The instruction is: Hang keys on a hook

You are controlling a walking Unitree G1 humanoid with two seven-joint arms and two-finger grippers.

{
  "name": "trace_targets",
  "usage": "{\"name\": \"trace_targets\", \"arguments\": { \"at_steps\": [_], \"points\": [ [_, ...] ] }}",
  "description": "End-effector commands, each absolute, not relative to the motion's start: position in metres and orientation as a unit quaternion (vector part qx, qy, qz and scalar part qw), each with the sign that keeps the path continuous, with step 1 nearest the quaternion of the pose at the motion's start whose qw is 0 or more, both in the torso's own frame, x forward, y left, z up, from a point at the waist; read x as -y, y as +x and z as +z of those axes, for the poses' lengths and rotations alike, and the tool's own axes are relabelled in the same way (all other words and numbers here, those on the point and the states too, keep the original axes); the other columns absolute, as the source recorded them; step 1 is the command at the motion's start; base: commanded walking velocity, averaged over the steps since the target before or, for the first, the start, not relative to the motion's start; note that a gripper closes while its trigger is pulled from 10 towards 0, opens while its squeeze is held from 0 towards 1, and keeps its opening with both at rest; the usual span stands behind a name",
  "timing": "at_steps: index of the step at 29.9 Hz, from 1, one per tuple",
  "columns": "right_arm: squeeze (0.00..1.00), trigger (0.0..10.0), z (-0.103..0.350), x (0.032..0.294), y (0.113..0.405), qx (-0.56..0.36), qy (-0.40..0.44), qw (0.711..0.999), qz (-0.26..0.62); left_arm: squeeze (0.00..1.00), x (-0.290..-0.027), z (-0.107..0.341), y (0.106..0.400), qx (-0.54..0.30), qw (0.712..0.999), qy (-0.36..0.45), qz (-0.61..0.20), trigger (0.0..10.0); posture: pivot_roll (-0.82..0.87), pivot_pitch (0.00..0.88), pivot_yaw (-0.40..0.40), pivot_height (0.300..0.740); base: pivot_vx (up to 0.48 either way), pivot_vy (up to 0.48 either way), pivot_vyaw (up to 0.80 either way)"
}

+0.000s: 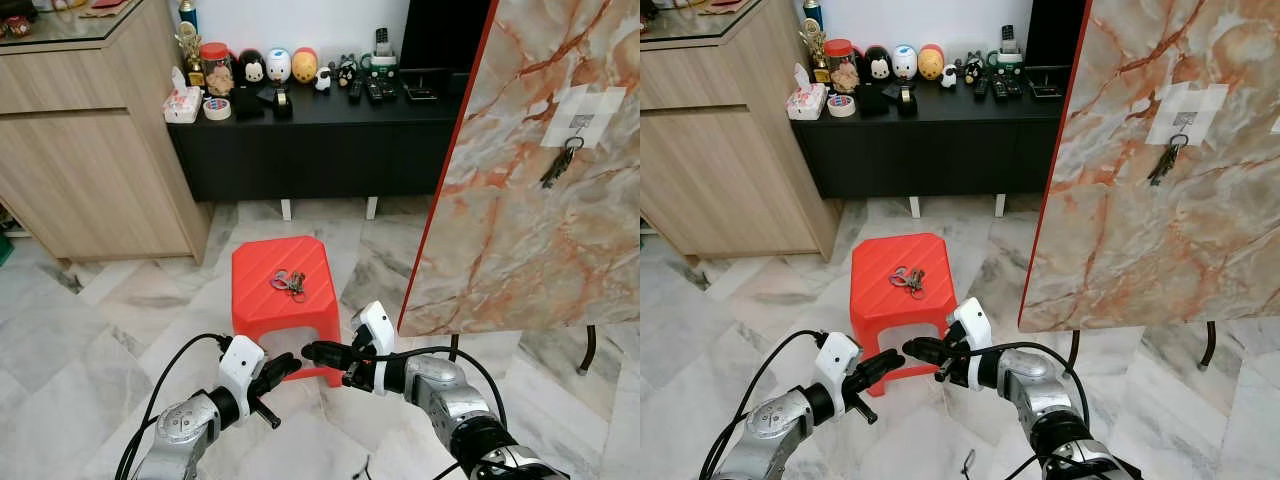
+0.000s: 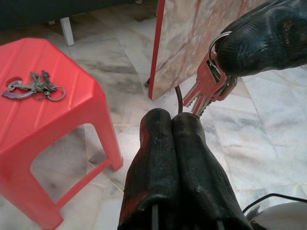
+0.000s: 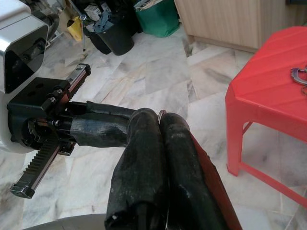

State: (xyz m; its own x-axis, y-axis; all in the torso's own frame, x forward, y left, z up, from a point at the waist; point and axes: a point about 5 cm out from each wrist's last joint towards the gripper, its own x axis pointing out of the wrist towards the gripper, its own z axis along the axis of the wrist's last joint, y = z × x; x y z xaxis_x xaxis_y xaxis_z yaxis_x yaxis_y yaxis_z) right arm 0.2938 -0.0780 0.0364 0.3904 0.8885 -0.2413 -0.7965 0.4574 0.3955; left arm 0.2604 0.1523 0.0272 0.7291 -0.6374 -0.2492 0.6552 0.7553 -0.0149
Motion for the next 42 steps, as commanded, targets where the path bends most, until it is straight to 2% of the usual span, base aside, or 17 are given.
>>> {"name": "trace_targets", "arguments": {
  "at_steps": [1, 22, 24, 25, 28, 29, 32, 42],
  "points": [
    [0.00, 10.0, 0.037, 0.079, 0.295, -0.210, 0.107, 0.830, 0.506, 0.00, -0.152, 0.026, 0.259, -0.124, 0.928, 0.038, -0.350, 10.0, 0.11, 0.096, -0.029, 0.723, 0.000, 0.000, 0.00],
    [0.00, 10.0, 0.037, 0.079, 0.295, -0.210, 0.107, 0.830, 0.506, 0.00, -0.152, 0.026, 0.259, -0.124, 0.928, 0.038, -0.350, 10.0, 0.11, 0.096, -0.029, 0.723, 0.000, 0.000, 0.00],
    [0.00, 10.0, 0.037, 0.079, 0.296, -0.211, 0.107, 0.830, 0.504, 0.03, -0.152, 0.025, 0.260, -0.124, 0.928, 0.034, -0.350, 10.0, 0.11, 0.096, -0.030, 0.723, 0.000, 0.000, 0.00],
    [0.00, 10.0, 0.038, 0.080, 0.299, -0.211, 0.108, 0.836, 0.494, 0.00, -0.157, 0.020, 0.259, -0.136, 0.933, 0.034, -0.332, 10.0, 0.11, 0.105, -0.033, 0.723, 0.000, 0.000, 0.00],
    [0.00, 10.0, 0.025, 0.097, 0.299, -0.237, 0.095, 0.868, 0.425, 0.00, -0.179, 0.000, 0.251, -0.184, 0.946, 0.056, -0.261, 10.0, 0.11, 0.105, -0.032, 0.723, 0.000, 0.000, 0.00],
    [0.00, 10.0, 0.025, 0.097, 0.299, -0.237, 0.095, 0.868, 0.425, 0.00, -0.179, 0.000, 0.251, -0.184, 0.946, 0.056, -0.261, 10.0, 0.11, 0.105, -0.032, 0.723, 0.000, 0.000, 0.00],
    [0.00, 10.0, 0.005, 0.119, 0.292, -0.281, 0.088, 0.895, 0.335, 0.00, -0.200, -0.014, 0.241, -0.220, 0.953, 0.070, -0.198, 10.0, 0.11, 0.107, -0.032, 0.723, 0.000, 0.000, 0.00],
    [0.00, 10.0, -0.021, 0.143, 0.275, -0.344, 0.069, 0.913, 0.206, 0.00, -0.221, -0.035, 0.224, -0.278, 0.951, 0.084, -0.102, 10.0, 0.11, 0.104, -0.030, 0.723, 0.000, 0.000, 0.00]
  ]
}}
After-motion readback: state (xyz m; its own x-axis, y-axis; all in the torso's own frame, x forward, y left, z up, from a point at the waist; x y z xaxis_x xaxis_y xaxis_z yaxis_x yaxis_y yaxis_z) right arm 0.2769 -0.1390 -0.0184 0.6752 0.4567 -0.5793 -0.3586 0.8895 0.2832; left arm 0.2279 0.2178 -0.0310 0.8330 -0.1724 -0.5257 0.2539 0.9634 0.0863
